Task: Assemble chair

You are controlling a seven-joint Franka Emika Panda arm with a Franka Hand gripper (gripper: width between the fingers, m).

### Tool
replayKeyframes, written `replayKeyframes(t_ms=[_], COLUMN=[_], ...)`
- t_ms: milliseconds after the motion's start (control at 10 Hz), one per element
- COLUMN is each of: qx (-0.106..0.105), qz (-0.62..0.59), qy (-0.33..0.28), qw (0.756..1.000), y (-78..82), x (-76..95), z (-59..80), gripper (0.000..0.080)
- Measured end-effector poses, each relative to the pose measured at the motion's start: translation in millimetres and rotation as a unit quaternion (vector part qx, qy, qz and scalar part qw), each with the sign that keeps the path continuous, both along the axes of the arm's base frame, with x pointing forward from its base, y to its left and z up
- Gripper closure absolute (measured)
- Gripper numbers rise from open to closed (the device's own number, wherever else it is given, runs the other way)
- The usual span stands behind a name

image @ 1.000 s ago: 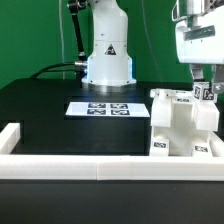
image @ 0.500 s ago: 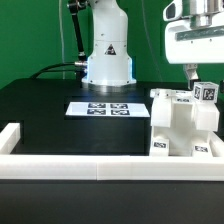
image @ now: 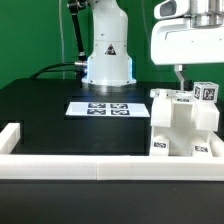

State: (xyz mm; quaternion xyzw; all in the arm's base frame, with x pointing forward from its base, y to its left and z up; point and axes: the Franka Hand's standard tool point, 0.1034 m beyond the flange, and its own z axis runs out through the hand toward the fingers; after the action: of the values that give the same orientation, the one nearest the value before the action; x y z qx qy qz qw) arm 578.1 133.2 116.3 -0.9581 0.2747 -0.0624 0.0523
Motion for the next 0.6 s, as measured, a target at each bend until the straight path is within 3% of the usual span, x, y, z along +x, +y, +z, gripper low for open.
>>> replayKeyframes(t_ms=[600], qx=[-0.051], qz=[0.230], qy=[-0.015], qw=[0.972], y=[-1.7], x=[2.9], z=[2.6], gripper=[0.0150])
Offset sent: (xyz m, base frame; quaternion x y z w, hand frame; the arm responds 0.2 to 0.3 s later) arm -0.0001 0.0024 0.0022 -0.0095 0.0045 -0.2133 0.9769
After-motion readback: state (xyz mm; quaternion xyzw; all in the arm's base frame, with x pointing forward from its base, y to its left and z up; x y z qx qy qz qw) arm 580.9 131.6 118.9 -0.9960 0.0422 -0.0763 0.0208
